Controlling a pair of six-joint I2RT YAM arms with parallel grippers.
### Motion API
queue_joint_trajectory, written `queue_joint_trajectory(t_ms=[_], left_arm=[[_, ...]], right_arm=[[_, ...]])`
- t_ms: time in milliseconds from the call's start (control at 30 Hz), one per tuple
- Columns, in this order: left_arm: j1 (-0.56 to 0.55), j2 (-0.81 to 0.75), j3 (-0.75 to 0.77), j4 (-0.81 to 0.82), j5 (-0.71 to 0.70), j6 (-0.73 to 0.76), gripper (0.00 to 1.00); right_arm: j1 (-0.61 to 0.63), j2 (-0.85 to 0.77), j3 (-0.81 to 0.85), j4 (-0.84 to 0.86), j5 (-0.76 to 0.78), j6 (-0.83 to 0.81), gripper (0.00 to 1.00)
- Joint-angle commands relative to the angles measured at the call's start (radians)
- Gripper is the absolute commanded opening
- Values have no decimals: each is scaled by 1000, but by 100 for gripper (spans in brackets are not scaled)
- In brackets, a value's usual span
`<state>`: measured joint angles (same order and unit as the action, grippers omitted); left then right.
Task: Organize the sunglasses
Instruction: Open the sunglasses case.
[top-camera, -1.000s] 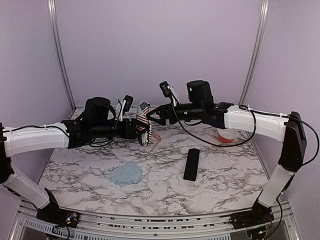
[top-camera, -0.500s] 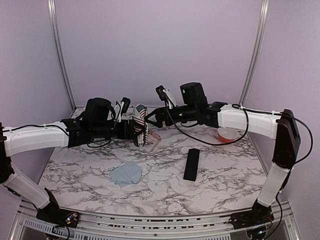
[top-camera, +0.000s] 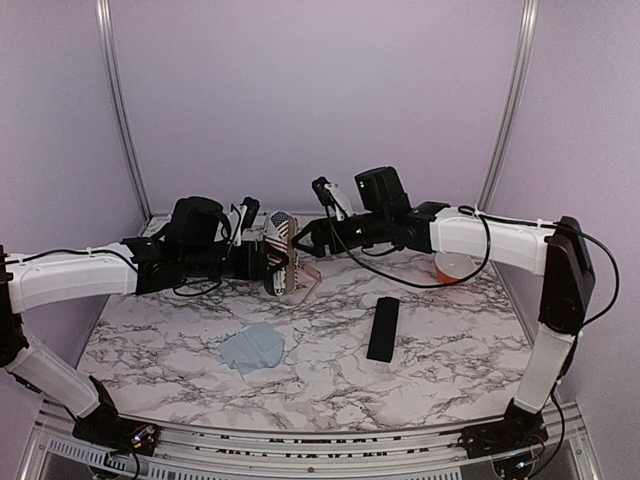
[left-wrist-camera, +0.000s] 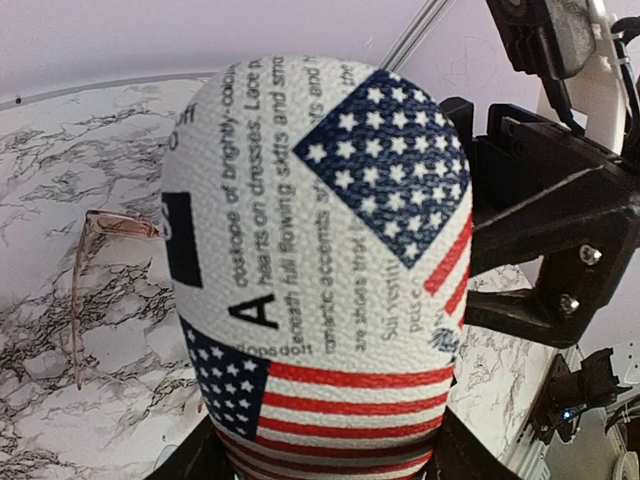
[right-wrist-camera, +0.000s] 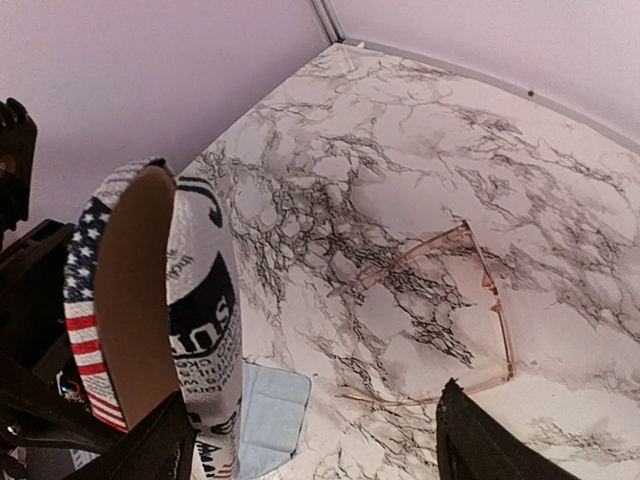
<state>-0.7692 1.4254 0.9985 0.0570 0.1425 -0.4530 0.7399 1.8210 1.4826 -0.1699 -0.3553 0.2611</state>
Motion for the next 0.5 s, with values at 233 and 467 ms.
queue_joint_trajectory(t_ms=[233, 467], left_arm=[[-28, -81, 51, 137, 154, -10, 19], [-28, -58, 48, 132, 135, -6, 20]], right_arm=[[-39, 53, -6, -88, 99, -13, 79], [-82, -40, -113, 56, -162, 16, 79]])
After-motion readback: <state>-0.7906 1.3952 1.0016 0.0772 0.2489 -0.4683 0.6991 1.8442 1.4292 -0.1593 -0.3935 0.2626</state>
